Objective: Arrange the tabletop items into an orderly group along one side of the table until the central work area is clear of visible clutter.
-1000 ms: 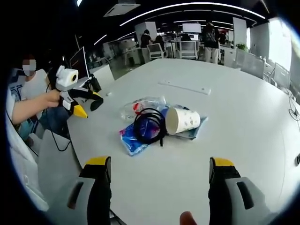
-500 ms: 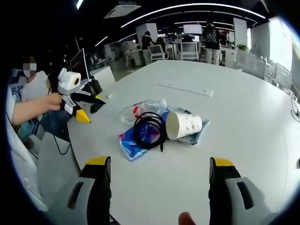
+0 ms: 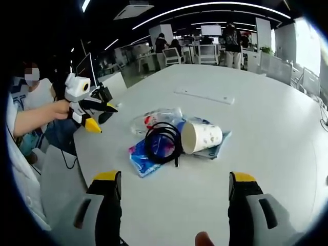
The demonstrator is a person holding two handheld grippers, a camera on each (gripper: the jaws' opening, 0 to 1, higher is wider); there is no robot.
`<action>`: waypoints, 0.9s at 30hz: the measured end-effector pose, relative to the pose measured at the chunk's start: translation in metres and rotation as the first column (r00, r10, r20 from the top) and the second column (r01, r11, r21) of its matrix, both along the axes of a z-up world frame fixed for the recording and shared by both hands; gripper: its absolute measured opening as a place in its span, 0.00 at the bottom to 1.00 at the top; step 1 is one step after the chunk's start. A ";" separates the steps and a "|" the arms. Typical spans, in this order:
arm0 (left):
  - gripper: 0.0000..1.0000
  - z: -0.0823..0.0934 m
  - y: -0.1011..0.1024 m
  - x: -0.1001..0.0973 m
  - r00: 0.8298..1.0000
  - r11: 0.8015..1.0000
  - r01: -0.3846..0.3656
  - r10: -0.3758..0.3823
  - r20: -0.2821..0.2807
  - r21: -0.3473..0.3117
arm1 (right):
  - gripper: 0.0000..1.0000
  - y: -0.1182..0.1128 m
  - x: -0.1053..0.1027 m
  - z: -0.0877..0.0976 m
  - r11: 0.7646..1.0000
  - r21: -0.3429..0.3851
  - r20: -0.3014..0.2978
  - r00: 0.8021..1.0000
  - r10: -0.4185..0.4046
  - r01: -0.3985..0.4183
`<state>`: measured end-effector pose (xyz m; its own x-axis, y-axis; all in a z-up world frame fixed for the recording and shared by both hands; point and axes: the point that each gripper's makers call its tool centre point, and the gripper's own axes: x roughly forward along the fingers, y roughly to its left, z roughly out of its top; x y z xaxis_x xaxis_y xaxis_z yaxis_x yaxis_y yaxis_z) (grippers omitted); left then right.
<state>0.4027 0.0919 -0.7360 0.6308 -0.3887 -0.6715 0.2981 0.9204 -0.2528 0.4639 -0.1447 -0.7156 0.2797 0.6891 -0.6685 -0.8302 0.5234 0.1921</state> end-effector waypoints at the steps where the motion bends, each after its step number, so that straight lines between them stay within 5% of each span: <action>1: 0.87 0.000 0.000 0.001 1.000 1.000 0.001 -0.001 -0.001 0.001 | 0.85 0.000 0.000 0.000 1.000 -0.001 -0.001 1.000 0.000 0.000; 27: 0.86 -0.005 -0.008 0.021 0.999 1.000 0.031 -0.031 -0.009 -0.002 | 0.85 0.018 0.009 -0.004 1.000 0.008 -0.009 1.000 0.018 -0.018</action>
<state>0.4242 0.0841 -0.7406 0.6125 -0.4089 -0.6765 0.3238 0.9105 -0.2572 0.4727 -0.1264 -0.7198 0.2613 0.6993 -0.6654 -0.8378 0.5067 0.2034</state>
